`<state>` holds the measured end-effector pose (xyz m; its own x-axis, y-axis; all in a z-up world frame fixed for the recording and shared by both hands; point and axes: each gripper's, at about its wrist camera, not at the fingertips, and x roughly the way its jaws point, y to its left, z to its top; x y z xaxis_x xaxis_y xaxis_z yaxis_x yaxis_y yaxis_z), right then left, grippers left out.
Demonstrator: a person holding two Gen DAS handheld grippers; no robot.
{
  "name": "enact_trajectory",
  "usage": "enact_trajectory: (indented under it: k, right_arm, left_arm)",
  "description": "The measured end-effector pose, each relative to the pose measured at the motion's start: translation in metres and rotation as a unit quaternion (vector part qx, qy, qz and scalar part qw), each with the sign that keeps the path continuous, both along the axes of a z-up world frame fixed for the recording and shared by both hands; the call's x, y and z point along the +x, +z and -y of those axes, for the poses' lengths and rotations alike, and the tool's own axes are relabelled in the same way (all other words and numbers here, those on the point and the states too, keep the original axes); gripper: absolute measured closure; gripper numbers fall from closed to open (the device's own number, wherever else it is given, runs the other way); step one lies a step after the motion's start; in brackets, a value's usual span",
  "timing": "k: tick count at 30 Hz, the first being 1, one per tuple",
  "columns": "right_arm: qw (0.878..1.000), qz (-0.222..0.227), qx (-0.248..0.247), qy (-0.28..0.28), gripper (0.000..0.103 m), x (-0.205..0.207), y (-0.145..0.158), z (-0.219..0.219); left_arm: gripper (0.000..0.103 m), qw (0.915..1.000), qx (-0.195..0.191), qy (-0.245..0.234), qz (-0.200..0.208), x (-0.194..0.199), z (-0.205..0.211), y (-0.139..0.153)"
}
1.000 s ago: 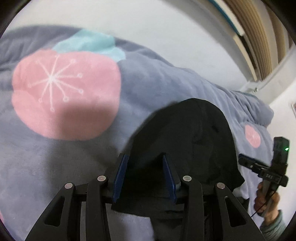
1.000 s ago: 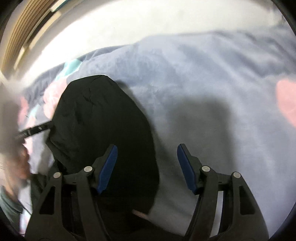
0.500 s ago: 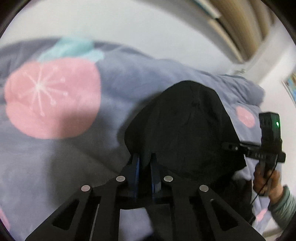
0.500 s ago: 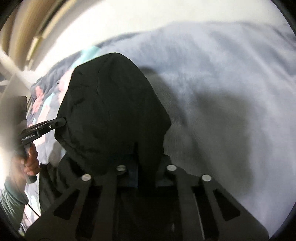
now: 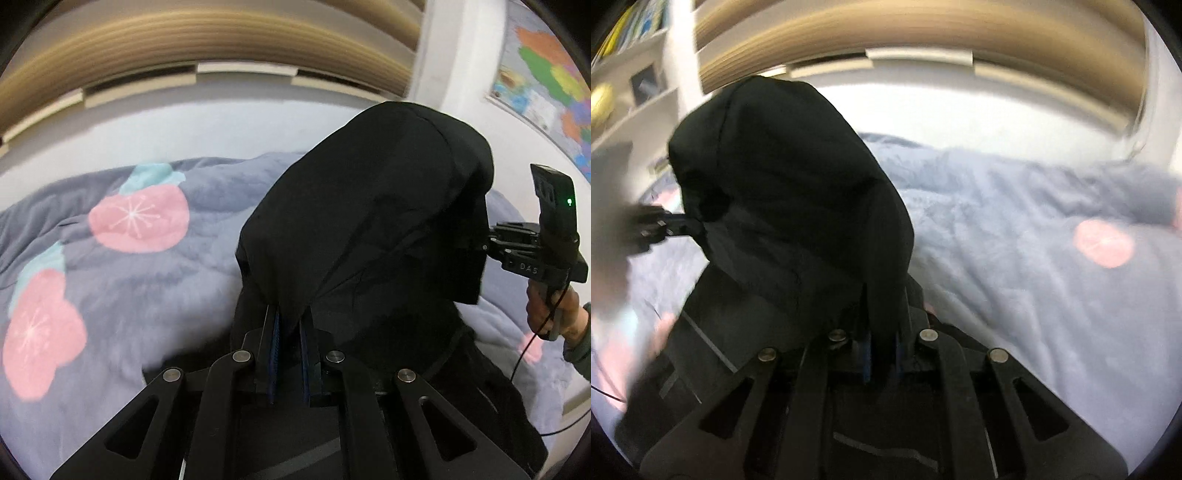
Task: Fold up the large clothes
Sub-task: 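Lift the hood with both grippers and fold it over the jacket body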
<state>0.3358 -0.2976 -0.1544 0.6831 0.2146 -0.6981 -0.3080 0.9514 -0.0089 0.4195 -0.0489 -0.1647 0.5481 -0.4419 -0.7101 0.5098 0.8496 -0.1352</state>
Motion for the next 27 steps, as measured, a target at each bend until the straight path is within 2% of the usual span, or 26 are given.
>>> enact_trajectory:
  k: [3,5,7,8,10,11,12,13,16,18,19,22,25,27]
  right_arm:
    - [0.998,0.033,-0.051,0.009,0.097,-0.050,-0.002,-0.011]
    - [0.997,0.024,-0.077,0.008,0.094,-0.066,-0.016,-0.015]
    - [0.996,-0.017,-0.088,-0.003,0.089,-0.072,-0.042,-0.010]
    - [0.995,-0.056,-0.085,-0.013,0.088,-0.073,-0.062,-0.004]
    - [0.991,-0.103,-0.076,-0.031,0.088,-0.072,-0.084,0.008]
    - [0.988,-0.129,-0.068,-0.048,0.087,-0.073,-0.093,0.018]
    - [0.986,-0.146,-0.053,-0.059,0.086,-0.075,-0.094,0.027]
    - [0.985,-0.153,-0.041,-0.065,0.085,-0.077,-0.092,0.034]
    - [0.985,-0.151,0.008,-0.080,0.072,-0.079,-0.063,0.047]
    - [0.987,-0.134,0.042,-0.079,0.061,-0.076,-0.034,0.045]
    - [0.987,-0.131,0.052,-0.076,0.060,-0.073,-0.027,0.041]
    - [0.987,-0.122,0.088,-0.062,0.059,-0.056,0.001,0.010]
    - [0.984,-0.133,0.108,-0.052,0.059,-0.032,0.003,-0.019]
    - [0.983,-0.149,0.104,-0.042,0.058,-0.020,-0.010,-0.037]
  left_arm:
    - [0.094,1.0000,0.006,0.007,-0.003,-0.051,-0.005,0.000]
    - [0.094,0.9994,0.002,0.019,-0.029,-0.075,-0.009,-0.015]
    - [0.094,0.9959,0.009,0.048,-0.076,-0.089,-0.018,-0.051]
    - [0.094,0.9935,0.015,0.060,-0.096,-0.093,-0.024,-0.066]
    - [0.094,0.9820,0.026,0.097,-0.160,-0.097,-0.041,-0.108]
    - [0.095,0.9780,0.023,0.111,-0.175,-0.099,-0.049,-0.115]
    - [0.095,0.9752,0.006,0.127,-0.181,-0.103,-0.059,-0.114]
    - [0.095,0.9760,-0.008,0.134,-0.171,-0.106,-0.065,-0.102]
    - [0.095,0.9813,-0.014,0.142,-0.130,-0.107,-0.068,-0.061]
    - [0.095,0.9858,-0.030,0.133,-0.099,-0.100,-0.061,-0.027]
    - [0.095,0.9886,-0.043,0.120,-0.080,-0.094,-0.052,-0.007]
    - [0.093,0.9928,-0.058,0.092,-0.051,-0.076,-0.018,0.023]
    - [0.092,0.9935,-0.049,0.084,-0.058,-0.060,0.008,0.021]
    - [0.092,0.9918,-0.045,0.084,-0.085,-0.050,0.024,0.003]
